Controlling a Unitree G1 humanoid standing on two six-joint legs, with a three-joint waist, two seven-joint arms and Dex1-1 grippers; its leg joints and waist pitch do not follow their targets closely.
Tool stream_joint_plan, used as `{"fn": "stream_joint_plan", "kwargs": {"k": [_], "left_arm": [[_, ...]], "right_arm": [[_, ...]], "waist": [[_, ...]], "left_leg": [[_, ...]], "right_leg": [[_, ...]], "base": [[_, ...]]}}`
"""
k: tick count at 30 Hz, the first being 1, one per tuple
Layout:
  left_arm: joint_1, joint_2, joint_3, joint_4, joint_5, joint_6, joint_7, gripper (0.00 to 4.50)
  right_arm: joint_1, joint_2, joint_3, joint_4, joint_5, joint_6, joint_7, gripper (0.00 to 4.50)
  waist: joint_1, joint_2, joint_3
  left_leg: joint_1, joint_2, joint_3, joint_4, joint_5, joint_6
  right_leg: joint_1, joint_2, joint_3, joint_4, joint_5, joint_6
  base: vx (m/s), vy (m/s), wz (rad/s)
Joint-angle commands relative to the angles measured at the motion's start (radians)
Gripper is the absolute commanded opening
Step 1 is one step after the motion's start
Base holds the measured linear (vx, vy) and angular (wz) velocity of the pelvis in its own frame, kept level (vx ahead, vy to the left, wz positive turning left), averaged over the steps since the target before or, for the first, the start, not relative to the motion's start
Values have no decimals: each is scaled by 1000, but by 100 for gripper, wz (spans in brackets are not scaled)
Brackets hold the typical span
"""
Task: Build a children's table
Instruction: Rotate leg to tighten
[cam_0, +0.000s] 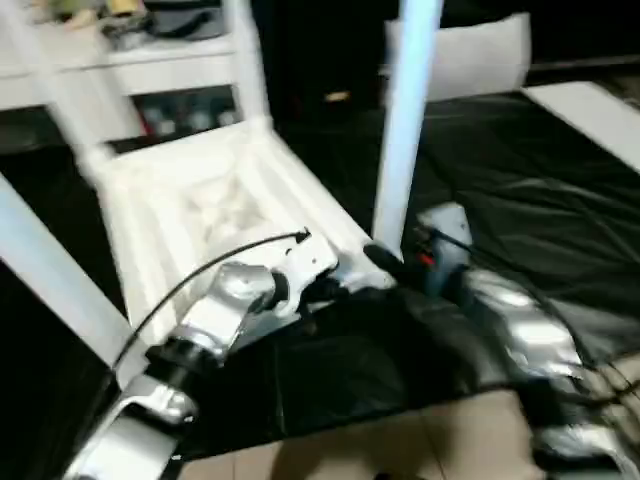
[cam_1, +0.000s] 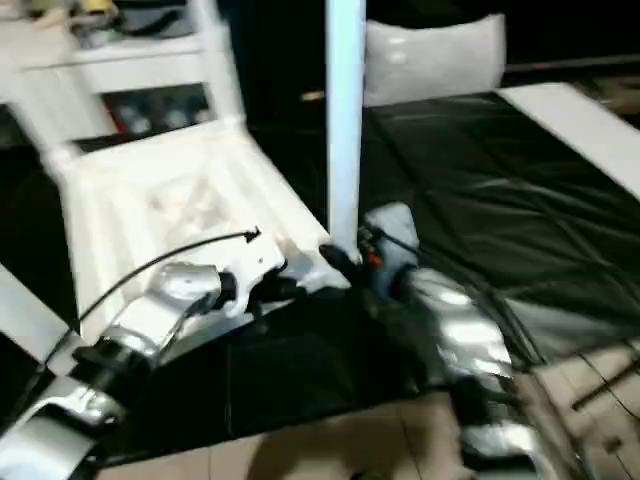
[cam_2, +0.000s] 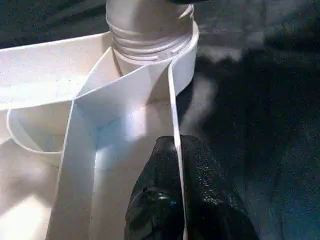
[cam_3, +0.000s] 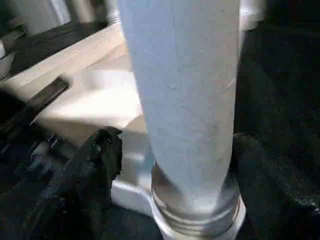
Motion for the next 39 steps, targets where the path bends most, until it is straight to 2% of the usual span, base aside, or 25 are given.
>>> {"fn": "stream_joint_plan", "kwargs": {"k": [1,2,3,5,8,10,12,14,15,16,17,21,23,25,30,33,36,39], "left_arm": [[11,31,-23,-31,-10,-57,-105,0],[13,40,-25,-36,-16,-62,-127,0],[16,56,-34,-42,-18,-75,-159,0],[18,74,-45,-43,-22,-98,-199,0],[27,126,-78,-55,-31,-161,-319,0],[27,126,-78,-55,-31,-161,-319,0],[33,149,-95,-73,-34,-183,-377,0],[38,169,-111,-94,-34,-197,-426,0],[38,170,-112,-95,-34,-197,-430,0],[38,172,-115,-97,-32,-201,-438,0],[38,175,-120,-98,-30,-207,-445,0],[40,180,-130,-106,-33,-219,-466,0],[42,180,-131,-110,-34,-220,-470,0],[42,178,-132,-109,-32,-221,-473,0],[43,178,-131,-104,-29,-225,-474,0],[44,172,-114,-100,-35,-190,-445,0],[41,148,-76,-111,-58,-74,-381,0],[39,108,-35,-131,-93,31,-315,0]], "right_arm": [[17,-67,36,-44,21,4,157,402],[18,-87,41,-48,21,2,188,402],[18,-115,50,-51,25,-8,238,402],[16,-144,63,-52,33,-21,295,402],[-6,-199,88,-36,51,-44,426,402],[-6,-199,88,-36,51,-44,426,377],[-24,-206,105,-22,57,-46,480,363],[-39,-208,128,-13,61,-40,536,350],[-40,-208,129,-12,61,-39,540,334],[-41,-208,139,-11,61,-40,553,325],[-43,-207,152,-11,60,-42,567,321],[-52,-192,179,1,53,-48,594,282],[-57,-186,183,7,49,-49,601,276],[-62,-183,184,15,50,-47,610,246],[-62,-186,190,14,60,-38,624,208],[-50,-182,182,-2,81,-16,625,204],[-32,-163,159,-33,92,19,568,200],[-34,-95,122,-34,54,88,360,199]], "waist": [[10,-16,-77],[19,-13,-75],[21,-14,-74],[30,-14,-72],[41,-16,-71],[52,-16,-70],[56,-30,-70],[62,-24,-70],[62,-28,-69],[68,-26,-68],[72,-30,-68],[76,-32,-68],[76,-31,-68],[76,-29,-69],[76,-31,-70],[76,-30,-71],[75,-31,-69],[68,-35,-65]], "left_leg": [[-17,19,5,-51,23,159],[-15,22,7,-51,14,166],[-15,23,8,-52,10,166],[-12,24,9,-55,-21,154],[-9,30,10,-56,-42,144],[-3,31,12,-58,-49,128],[-6,31,13,-59,-52,124],[-5,34,12,-59,-51,118],[-6,34,13,-59,-52,118],[-1,35,14,-59,-54,113],[0,34,15,-59,-59,107],[-2,33,16,-61,-71,93],[-1,33,16,-61,-69,90],[-3,32,16,-60,-65,90],[-5,31,16,-59,-51,94],[-5,30,16,-59,-48,93],[-4,31,18,-60,-50,89],[-6,26,18,-63,-62,73]], "right_leg": [[80,-60,64,-44,-178,-133],[77,-62,64,-46,-195,-132],[76,-61,63,-47,-206,-130],[74,-61,61,-53,-259,-123],[70,-62,65,-51,-276,-124],[65,-62,69,-51,-282,-132],[68,-64,69,-49,-294,-132],[64,-66,73,-46,-304,-130],[64,-65,73,-47,-303,-130],[60,-65,75,-48,-305,-132],[59,-65,78,-45,-304,-136],[62,-65,80,-45,-324,-128],[61,-65,81,-45,-327,-128],[62,-64,81,-43,-317,-129],[64,-63,81,-42,-305,-127],[65,-62,81,-42,-305,-125],[64,-62,81,-44,-314,-125],[65,-62,79,-51,-363,-108]], "base": [[0,0,0],[0,0,0],[0,0,0],[0,0,0],[0,0,0],[0,0,0],[0,0,0],[0,0,0],[0,0,0],[0,0,0],[0,0,0],[0,0,0],[0,0,0],[0,0,0],[0,0,0],[0,0,0],[0,0,0],[0,0,0]]}}
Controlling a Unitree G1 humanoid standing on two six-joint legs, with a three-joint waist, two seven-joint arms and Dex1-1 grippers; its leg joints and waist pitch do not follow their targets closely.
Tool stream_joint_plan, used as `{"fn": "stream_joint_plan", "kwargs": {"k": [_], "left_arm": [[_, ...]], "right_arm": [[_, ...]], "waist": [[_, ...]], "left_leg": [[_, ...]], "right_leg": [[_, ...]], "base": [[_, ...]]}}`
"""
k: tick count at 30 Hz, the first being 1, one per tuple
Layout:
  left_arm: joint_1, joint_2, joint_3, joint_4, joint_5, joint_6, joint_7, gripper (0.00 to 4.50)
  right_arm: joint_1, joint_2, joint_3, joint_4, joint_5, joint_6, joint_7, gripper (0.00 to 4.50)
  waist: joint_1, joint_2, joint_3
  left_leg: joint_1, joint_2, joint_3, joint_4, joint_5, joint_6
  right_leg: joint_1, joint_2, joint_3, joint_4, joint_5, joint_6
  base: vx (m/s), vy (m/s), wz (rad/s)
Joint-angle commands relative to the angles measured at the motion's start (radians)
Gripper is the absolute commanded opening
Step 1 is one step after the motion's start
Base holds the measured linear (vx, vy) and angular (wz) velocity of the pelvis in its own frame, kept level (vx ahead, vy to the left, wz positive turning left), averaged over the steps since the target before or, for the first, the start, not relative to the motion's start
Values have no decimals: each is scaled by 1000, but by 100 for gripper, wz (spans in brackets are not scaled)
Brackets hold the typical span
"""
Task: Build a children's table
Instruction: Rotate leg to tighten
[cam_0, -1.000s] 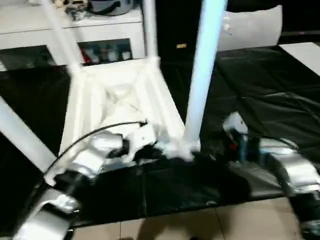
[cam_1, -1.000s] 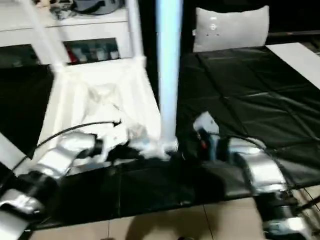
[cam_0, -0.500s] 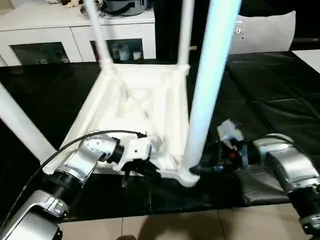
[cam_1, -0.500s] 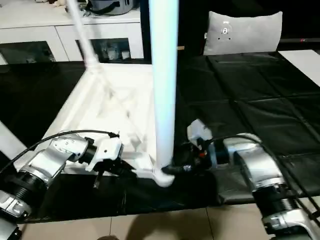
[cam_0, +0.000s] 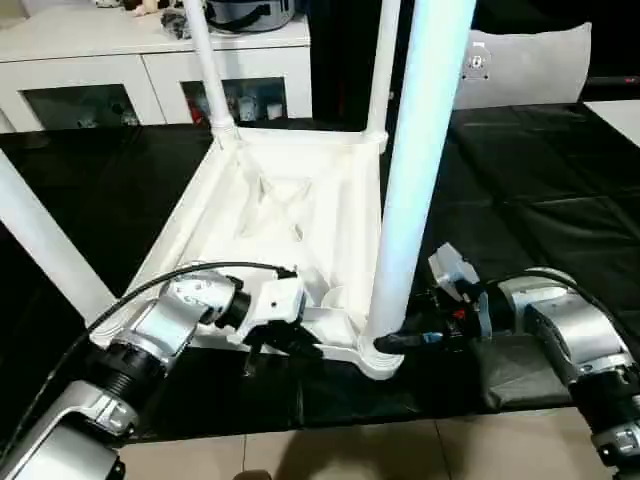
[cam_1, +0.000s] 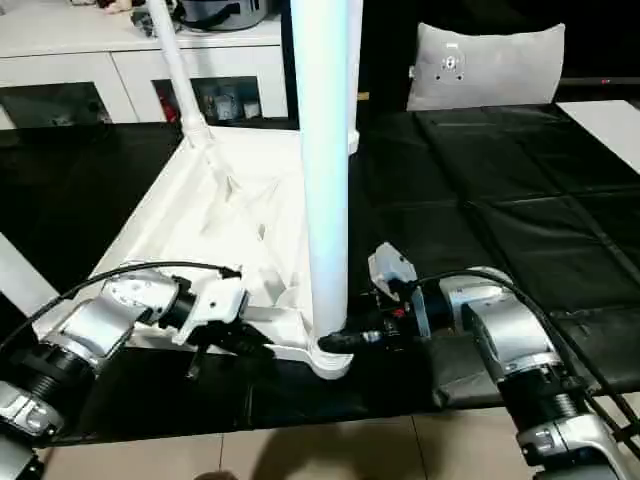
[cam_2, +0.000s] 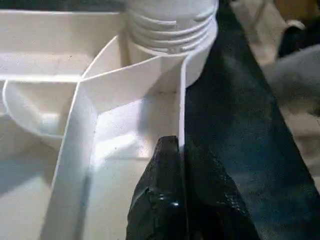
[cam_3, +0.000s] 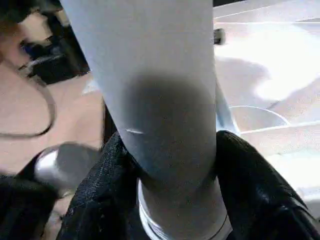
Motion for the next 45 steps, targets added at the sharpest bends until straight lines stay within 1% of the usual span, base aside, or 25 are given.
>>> {"fn": "stream_joint_plan", "kwargs": {"k": [1,2,4,6,7,9,10,11,12,13,15,17,20,21,23,25,27,30,31,32,34,39,41,42,45], "left_arm": [[-11,-77,45,-40,-48,91,109,0],[-16,-94,55,-37,-47,112,144,0],[-32,-133,72,-22,-39,144,215,0],[-55,-178,94,1,-24,176,301,0],[-63,-192,100,11,-21,185,325,0],[-91,-243,117,35,-8,205,416,0],[-91,-243,117,35,-8,205,416,0],[-99,-259,122,39,-4,219,441,0],[-108,-274,121,48,14,223,469,0],[-112,-278,119,53,24,222,480,0],[-113,-279,110,55,35,212,482,0],[-105,-265,102,49,37,196,464,0],[-98,-252,99,45,36,185,451,0],[-95,-246,97,46,37,177,441,0],[-82,-216,86,47,37,119,387,0],[-70,-192,73,45,43,84,346,0],[-60,-171,59,44,43,55,303,0],[-48,-144,45,37,38,10,244,0],[-43,-121,33,35,32,-14,195,0],[-43,-108,21,36,33,-27,165,0],[-44,-95,8,39,36,-46,135,0],[-60,-60,-36,64,52,-127,19,0],[-68,-52,-49,67,50,-153,-29,0],[-69,-48,-54,65,46,-158,-46,0],[-70,-38,-67,57,35,-164,-91,0]], "right_arm": [[-28,97,-34,15,-53,68,-274,199],[-36,123,-43,24,-69,84,-338,199],[-57,184,-73,49,-91,139,-485,199],[-77,240,-95,78,-108,187,-604,199],[-83,255,-100,88,-112,196,-634,199],[-110,312,-118,144,-122,150,-733,199],[-110,312,-118,144,-122,150,-733,199],[-114,330,-127,155,-129,126,-759,233],[-114,359,-150,154,-118,98,-778,268],[-112,372,-162,150,-109,89,-784,268],[-102,386,-179,123,-91,92,-783,270],[-76,363,-165,85,-92,88,-744,296],[-60,339,-157,70,-90,69,-714,313],[-55,328,-157,69,-85,59,-697,313],[-35,278,-156,48,-62,30,-602,353],[-19,243,-152,26,-56,15,-537,359],[-5,204,-146,7,-50,9,-473,384],[7,141,-122,-6,-53,8,-390,398],[13,79,-95,-12,-61,-6,-308,403],[12,52,-82,-7,-68,-16,-271,422],[10,26,-70,-1,-73,-28,-235,440],[2,-53,-34,4,-70,-69,-74,442],[-5,-71,-24,4,-49,-62,-18,425],[-10,-75,-18,8,-43,-64,-6,415],[-22,-78,4,14,-28,-59,47,405]], "waist": [[-14,-22,-60],[-21,-23,-59],[-55,-29,-56],[-70,-22,-57],[-86,-20,-55],[-98,-23,-58],[-100,-17,-59],[-103,-20,-61],[-102,-13,-62],[-102,-15,-63],[-96,-14,-68],[-88,-9,-73],[-79,-12,-77],[-76,-12,-76],[-67,-7,-74],[-62,-8,-71],[-55,-8,-71],[-46,-6,-68],[-41,-6,-67],[-34,-11,-68],[-22,-9,-69],[-7,-18,-70],[3,-16,-72],[5,-19,-72],[12,-17,-73]], "left_leg": [[-13,17,6,-74,-92,51],[-14,13,5,-74,-105,42],[-17,1,4,-69,-134,26],[-14,-1,2,-68,-137,28],[-16,-3,1,-65,-149,28],[-12,-7,4,-62,-157,44],[-12,-8,3,-61,-157,47],[-14,-8,3,-61,-148,60],[-12,-5,3,-62,-141,68],[-14,-4,3,-63,-133,70],[-16,1,1,-66,-94,82],[-19,13,-5,-65,-37,97],[-24,13,-4,-60,17,126],[-24,11,-3,-60,16,130],[-21,11,1,-61,-12,132],[-20,13,2,-62,-32,133],[-18,15,0,-65,-46,124],[-13,19,2,-67,-68,110],[-10,20,3,-68,-77,106],[-10,21,4,-67,-82,107],[-9,23,5,-67,-72,109],[-13,24,5,-65,-57,119],[-12,27,5,-64,-43,125],[-13,27,5,-64,-39,126],[-11,28,5,-64,-41,122]], "right_leg": [[67,-61,55,-78,-429,-83],[70,-59,49,-84,-459,-67],[72,-55,36,-100,-531,-13],[70,-54,35,-103,-535,-11],[68,-51,28,-110,-544,-7],[65,-51,28,-115,-542,-2],[63,-51,26,-114,-538,-8],[66,-50,28,-114,-518,-8],[64,-51,30,-111,-498,-20],[65,-50,32,-109,-483,-26],[70,-50,39,-96,-408,-53],[73,-52,47,-73,-274,-108],[79,-56,53,-54,-164,-157],[80,-56,53,-56,-167,-158],[77,-56,52,-65,-216,-147],[76,-56,53,-68,-243,-133],[76,-56,52,-70,-275,-121],[72,-56,54,-72,-296,-124],[69,-56,55,-73,-302,-123],[71,-55,56,-72,-305,-119],[68,-57,60,-68,-297,-124],[69,-59,60,-64,-289,-126],[67,-59,62,-60,-272,-134],[68,-59,61,-59,-269,-135],[67,-60,62,-59,-275,-140]], "base": [[0,0,0],[0,0,0],[0,0,0],[0,0,0],[0,0,0],[0,0,0],[0,0,0],[0,0,0],[0,0,0],[0,0,0],[0,0,0],[0,0,0],[0,0,0],[0,0,0],[0,0,0],[0,0,0],[0,0,0],[0,0,0],[0,0,0],[0,0,0],[0,0,0],[0,0,0],[0,0,0],[0,0,0],[0,0,0]]}}
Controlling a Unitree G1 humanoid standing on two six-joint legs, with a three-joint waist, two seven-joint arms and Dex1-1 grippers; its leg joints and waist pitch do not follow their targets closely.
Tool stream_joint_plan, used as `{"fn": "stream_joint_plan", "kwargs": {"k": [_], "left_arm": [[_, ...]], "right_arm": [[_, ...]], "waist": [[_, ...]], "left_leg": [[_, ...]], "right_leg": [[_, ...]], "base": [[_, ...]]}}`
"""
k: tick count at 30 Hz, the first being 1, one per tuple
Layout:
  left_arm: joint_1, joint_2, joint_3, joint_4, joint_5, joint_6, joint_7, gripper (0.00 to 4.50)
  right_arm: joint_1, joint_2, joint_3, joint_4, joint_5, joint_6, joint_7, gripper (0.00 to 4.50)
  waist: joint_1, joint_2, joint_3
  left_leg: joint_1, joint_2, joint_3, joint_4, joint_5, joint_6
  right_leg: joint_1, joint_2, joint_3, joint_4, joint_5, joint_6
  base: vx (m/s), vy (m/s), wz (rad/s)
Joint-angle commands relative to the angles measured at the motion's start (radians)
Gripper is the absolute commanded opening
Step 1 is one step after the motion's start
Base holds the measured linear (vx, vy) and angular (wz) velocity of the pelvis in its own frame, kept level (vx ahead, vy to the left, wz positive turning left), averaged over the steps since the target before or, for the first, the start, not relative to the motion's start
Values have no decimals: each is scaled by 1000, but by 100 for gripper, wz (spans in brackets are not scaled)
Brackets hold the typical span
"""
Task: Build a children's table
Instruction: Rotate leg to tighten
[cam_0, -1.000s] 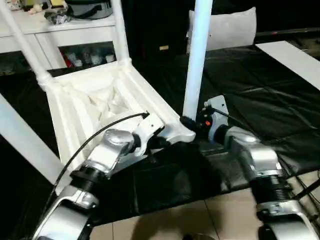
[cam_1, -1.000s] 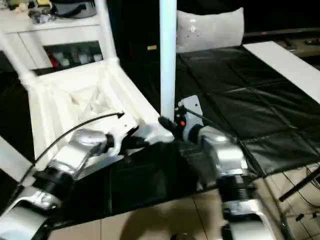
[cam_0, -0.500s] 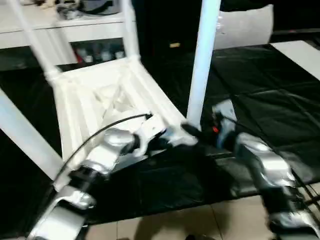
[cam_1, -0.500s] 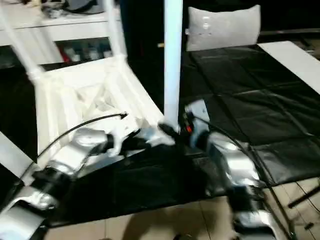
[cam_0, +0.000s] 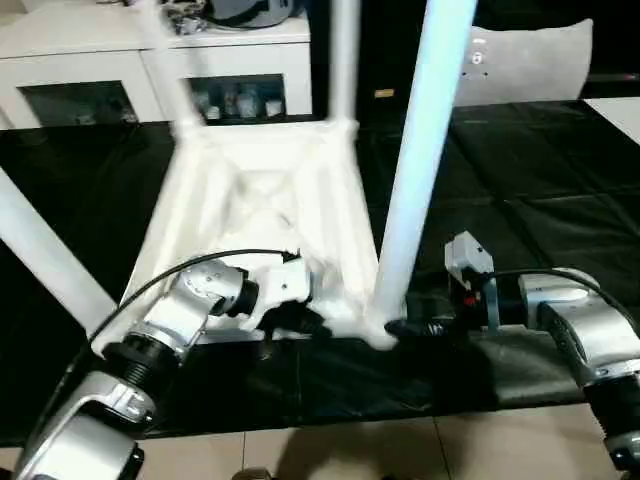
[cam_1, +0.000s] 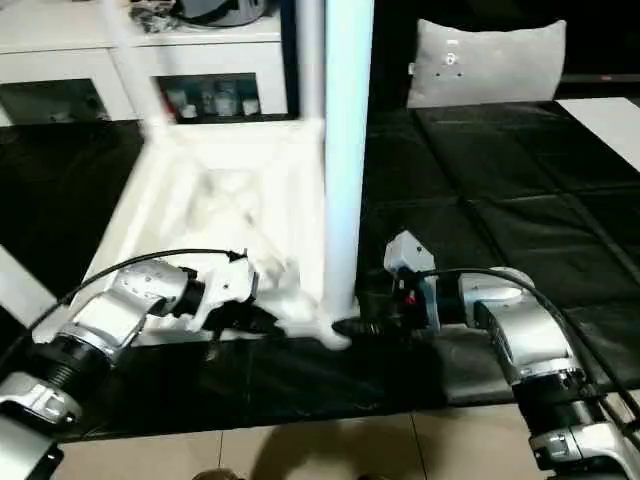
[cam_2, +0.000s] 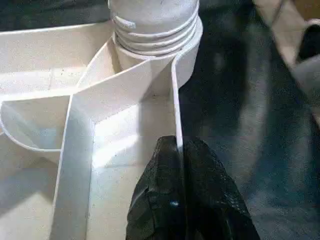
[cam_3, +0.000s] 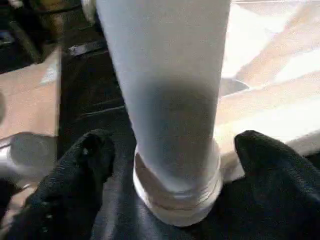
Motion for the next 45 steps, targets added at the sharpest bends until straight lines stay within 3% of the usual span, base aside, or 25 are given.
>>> {"fn": "stream_joint_plan", "kwargs": {"k": [1,4,15,19,22,25,26,28,30,31,32,34,36,37,39,45], "left_arm": [[-20,-4,-49,-33,-2,-33,-76,0],[-24,1,-51,-22,1,-48,-90,0],[-7,5,-36,-31,-12,-36,-104,0],[8,0,-15,-52,-30,9,-83,0],[17,-33,36,-88,-64,107,-1,0],[18,-58,57,-105,-69,164,58,0],[18,-70,66,-112,-70,186,87,0],[14,-120,85,-118,-59,236,188,0],[12,-151,95,-118,-51,260,249,0],[8,-183,110,-113,-45,279,312,0],[2,-207,123,-104,-42,291,360,0],[-5,-241,138,-103,-28,311,415,0],[-6,-250,141,-103,-25,316,431,0],[-6,-253,141,-108,-25,321,438,0],[-2,-254,140,-119,-23,331,440,0],[5,-215,132,-117,0,308,426,0]], "right_arm": [[-21,-6,23,1,18,0,38,382],[-32,-11,47,9,17,5,86,362],[-42,-6,56,24,35,27,123,270],[-23,11,37,-9,65,63,111,236],[-4,65,22,-43,47,106,-31,218],[-15,118,9,-18,1,120,-169,213],[-25,146,-1,0,-20,131,-241,207],[-61,229,-34,58,-69,154,-444,204],[-79,271,-53,82,-87,167,-541,204],[-93,307,-72,92,-96,184,-618,204],[-103,331,-86,103,-101,192,-671,204],[-106,370,-106,108,-93,180,-726,204],[-102,380,-109,104,-85,170,-725,204],[-96,389,-111,97,-83,159,-724,255],[-88,407,-123,90,-76,151,-731,268],[-45,378,-130,27,-51,113,-671,313]], "waist": [[-6,-14,-78],[2,-18,-78],[1,-20,-80],[1,-19,-80],[0,-17,-77],[-13,-17,-72],[-24,-18,-69],[-46,-10,-67],[-79,-14,-66],[-94,-11,-65],[-106,-11,-65],[-118,-13,-66],[-120,-13,-67],[-120,-12,-68],[-118,-10,-70],[-104,-3,-75]], "left_leg": [[-5,29,7,-62,-46,121],[-6,29,7,-62,-44,112],[-7,28,7,-61,-34,108],[-8,27,8,-61,-33,106],[-8,27,7,-62,-37,95],[-5,20,9,-67,-79,67],[-8,13,8,-67,-99,56],[-10,10,5,-68,-115,36],[-20,0,1,-65,-132,23],[-13,-3,3,-62,-149,30],[-14,-8,5,-57,-161,42],[-11,-10,5,-54,-167,62],[-8,-11,8,-53,-168,73],[-10,-11,7,-53,-164,82],[-14,-5,4,-56,-149,88],[-17,8,-1,-62,-90,102]], "right_leg": [[71,-61,63,-57,-279,-138],[71,-62,63,-57,-286,-134],[72,-60,61,-57,-291,-121],[72,-60,61,-57,-291,-123],[72,-60,60,-61,-303,-119],[71,-58,55,-74,-389,-87],[73,-56,49,-81,-431,-67],[72,-54,44,-85,-455,-55],[82,-51,28,-96,-491,-20],[75,-50,27,-105,-507,-13],[74,-48,23,-112,-523,-6],[69,-45,18,-119,-530,-1],[65,-44,19,-120,-532,0],[67,-45,20,-118,-527,0],[70,-46,23,-112,-498,-6],[76,-51,38,-85,-357,-69]], "base": [[0,0,0],[0,0,0],[0,0,0],[0,0,0],[0,0,0],[0,0,0],[0,0,0],[0,0,0],[0,0,0],[0,0,0],[0,0,0],[0,0,0],[0,0,0],[0,0,0],[0,0,0],[0,0,0]]}}
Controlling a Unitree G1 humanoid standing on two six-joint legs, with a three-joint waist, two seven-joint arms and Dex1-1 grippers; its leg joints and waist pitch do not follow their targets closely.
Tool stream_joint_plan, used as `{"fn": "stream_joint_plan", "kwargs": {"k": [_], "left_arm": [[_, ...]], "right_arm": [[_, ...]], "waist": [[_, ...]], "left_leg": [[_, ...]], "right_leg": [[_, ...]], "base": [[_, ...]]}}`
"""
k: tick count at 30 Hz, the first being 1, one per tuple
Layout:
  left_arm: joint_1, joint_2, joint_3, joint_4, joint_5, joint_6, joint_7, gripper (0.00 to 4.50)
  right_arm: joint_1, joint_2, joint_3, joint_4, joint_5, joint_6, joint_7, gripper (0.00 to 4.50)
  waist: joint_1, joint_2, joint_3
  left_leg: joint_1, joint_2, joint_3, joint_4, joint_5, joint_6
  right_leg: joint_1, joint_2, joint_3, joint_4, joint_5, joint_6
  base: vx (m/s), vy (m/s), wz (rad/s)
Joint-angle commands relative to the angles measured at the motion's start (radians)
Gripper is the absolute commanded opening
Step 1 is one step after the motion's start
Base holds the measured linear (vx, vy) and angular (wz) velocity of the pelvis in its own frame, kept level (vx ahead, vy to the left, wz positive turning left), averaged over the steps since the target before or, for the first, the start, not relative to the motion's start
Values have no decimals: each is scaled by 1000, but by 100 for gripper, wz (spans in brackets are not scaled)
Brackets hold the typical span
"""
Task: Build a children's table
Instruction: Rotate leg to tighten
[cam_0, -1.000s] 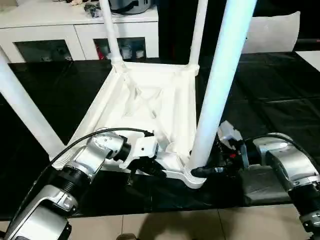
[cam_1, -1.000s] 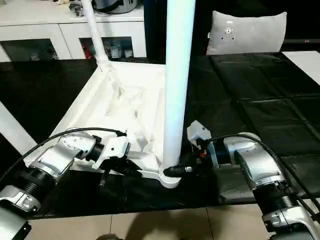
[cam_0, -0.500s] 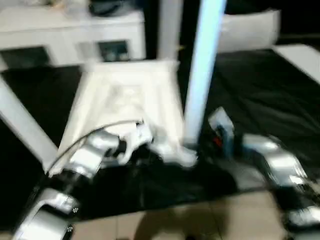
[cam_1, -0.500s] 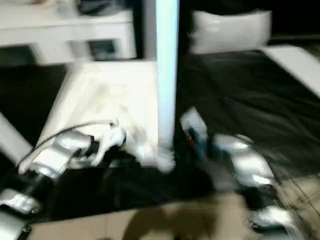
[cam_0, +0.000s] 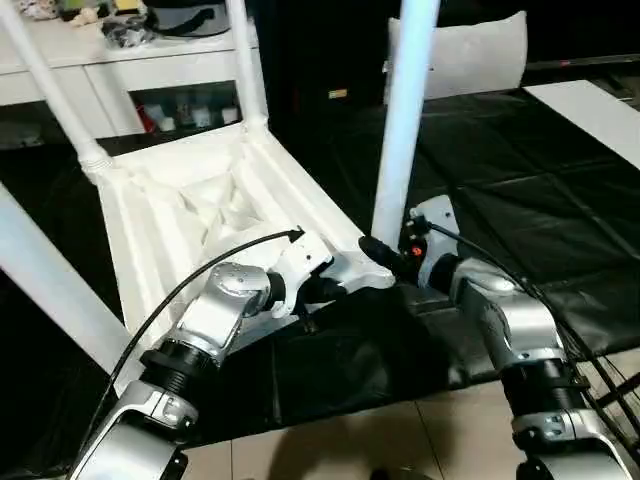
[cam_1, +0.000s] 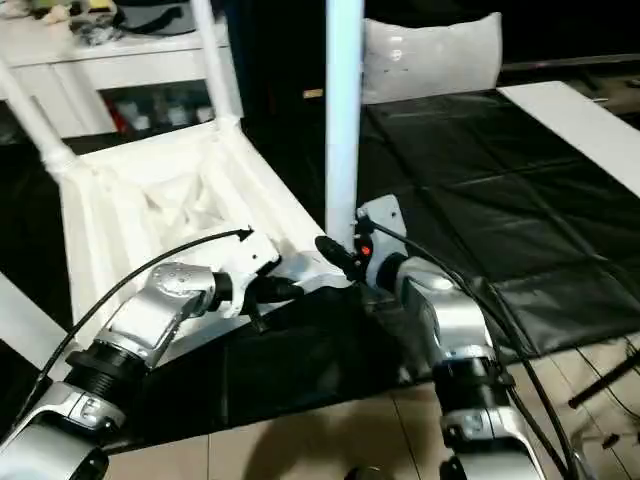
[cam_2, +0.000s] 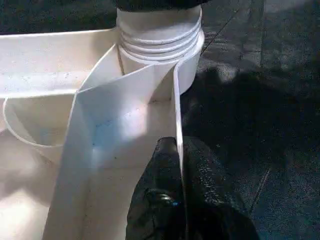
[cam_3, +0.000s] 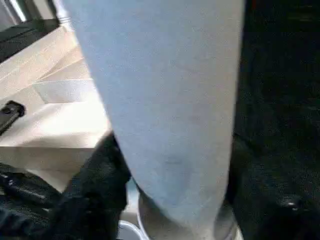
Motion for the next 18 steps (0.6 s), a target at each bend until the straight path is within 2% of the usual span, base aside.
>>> {"fn": "stream_joint_plan", "kwargs": {"k": [1,3,5,6,7,8,9,10,14,18], "left_arm": [[-17,7,-12,-46,-19,-62,-51,0],[-11,31,-26,-45,-14,-88,-82,0],[-9,44,-36,-45,-12,-105,-107,0],[-3,69,-54,-47,-9,-146,-154,0],[0,83,-61,-46,-9,-176,-179,0],[1,95,-65,-47,-12,-197,-203,0],[1,106,-70,-48,-15,-212,-227,0],[1,128,-83,-52,-20,-232,-276,0],[2,175,-115,-56,-20,-275,-368,0],[4,207,-137,-54,-21,-312,-431,0]], "right_arm": [[25,-22,39,-51,47,-23,95,325],[44,-59,40,-74,59,-44,154,348],[53,-84,46,-83,63,-51,197,358],[69,-132,59,-97,62,-66,277,378],[75,-167,71,-98,57,-75,326,386],[77,-198,84,-96,53,-80,371,386],[75,-226,96,-94,49,-81,409,402],[69,-263,114,-89,43,-95,466,413],[60,-316,143,-92,66,-110,594,413],[50,-344,160,-82,79,-122,672,375]], "waist": [[11,-9,-73],[21,-9,-75],[27,-8,-75],[29,1,-72],[37,-5,-74],[44,0,-72],[44,-2,-71],[50,-2,-72],[71,-7,-73],[82,-6,-74]], "left_leg": [[-14,6,5,-59,-100,108],[-14,7,7,-59,-89,121],[-14,8,5,-60,-83,117],[-12,9,7,-60,-92,115],[-10,10,7,-60,-104,117],[-8,12,7,-61,-113,118],[-9,13,8,-62,-114,118],[-8,14,7,-62,-119,115],[-6,16,9,-62,-115,110],[-6,21,9,-62,-111,114]], "right_leg": [[78,-52,48,-83,-360,-69],[78,-51,51,-80,-341,-69],[80,-51,50,-78,-340,-71],[75,-52,51,-80,-350,-77],[77,-51,52,-82,-354,-68],[75,-52,53,-80,-357,-72],[75,-50,53,-81,-357,-75],[75,-51,53,-80,-360,-77],[73,-54,56,-76,-360,-87],[72,-54,58,-72,-351,-94]], "base": [[0,0,0],[0,0,0],[0,0,0],[0,0,0],[0,0,0],[0,0,0],[0,0,0],[0,0,0],[0,0,0],[0,0,0]]}}
